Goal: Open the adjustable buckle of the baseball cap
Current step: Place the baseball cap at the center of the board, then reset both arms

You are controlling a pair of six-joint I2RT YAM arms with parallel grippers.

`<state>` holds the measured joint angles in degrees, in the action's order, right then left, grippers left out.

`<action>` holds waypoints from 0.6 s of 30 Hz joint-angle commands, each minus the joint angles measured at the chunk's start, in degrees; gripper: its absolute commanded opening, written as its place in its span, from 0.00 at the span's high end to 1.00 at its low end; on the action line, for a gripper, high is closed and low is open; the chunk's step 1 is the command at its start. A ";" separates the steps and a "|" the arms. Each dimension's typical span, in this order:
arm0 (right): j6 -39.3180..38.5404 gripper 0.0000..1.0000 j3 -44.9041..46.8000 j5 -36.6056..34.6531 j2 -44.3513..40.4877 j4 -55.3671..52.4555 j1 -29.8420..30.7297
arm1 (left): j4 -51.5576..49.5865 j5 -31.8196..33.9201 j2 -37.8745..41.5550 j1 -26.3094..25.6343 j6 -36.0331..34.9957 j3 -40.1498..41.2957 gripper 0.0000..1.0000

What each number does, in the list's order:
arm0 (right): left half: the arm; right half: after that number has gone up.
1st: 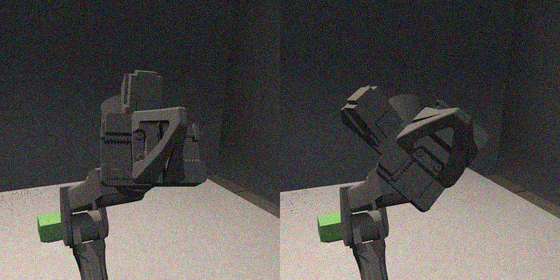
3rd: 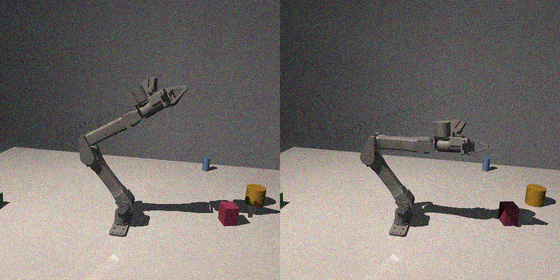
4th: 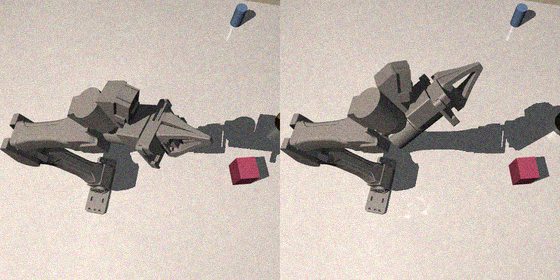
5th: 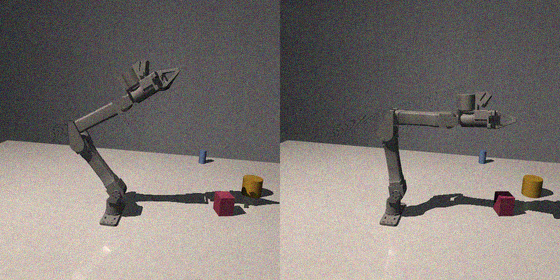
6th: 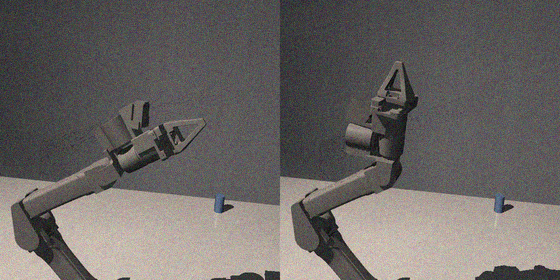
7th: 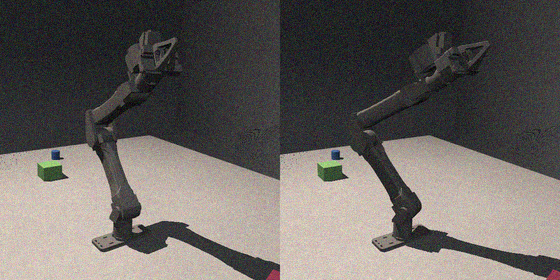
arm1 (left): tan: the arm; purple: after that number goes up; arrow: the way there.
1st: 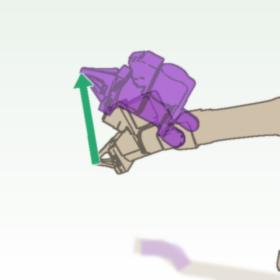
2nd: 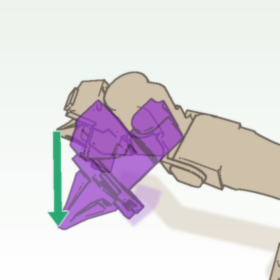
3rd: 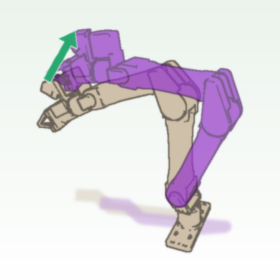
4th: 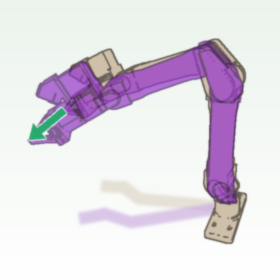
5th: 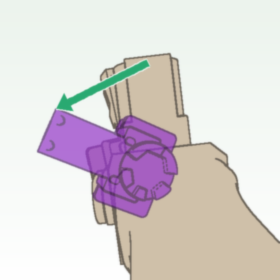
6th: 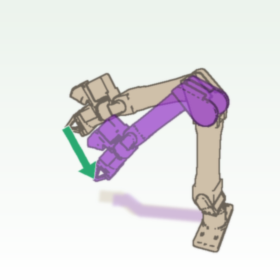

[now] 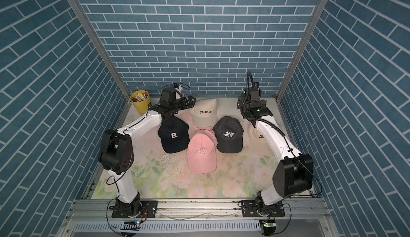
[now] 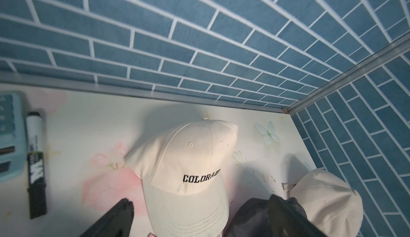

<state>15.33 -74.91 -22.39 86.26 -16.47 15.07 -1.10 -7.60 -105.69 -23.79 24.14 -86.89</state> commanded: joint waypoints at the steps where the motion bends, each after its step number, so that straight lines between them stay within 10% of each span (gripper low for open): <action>1: -2.73 0.01 5.65 5.26 -2.44 8.65 -4.84 | 3.90 12.04 5.81 -2.68 -12.61 3.15 0.00; 8: -9.43 0.01 23.02 5.80 -4.40 24.34 -11.35 | 18.31 23.14 18.83 11.05 -18.01 26.27 0.00; 18: -14.20 0.01 33.85 15.09 -2.80 32.19 -15.73 | 47.16 33.79 24.10 17.68 -23.17 57.04 0.00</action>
<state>4.97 -42.22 -10.98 85.93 11.60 -0.34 31.83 22.96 -84.93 -7.35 2.37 -35.20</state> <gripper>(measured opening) 0.993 0.997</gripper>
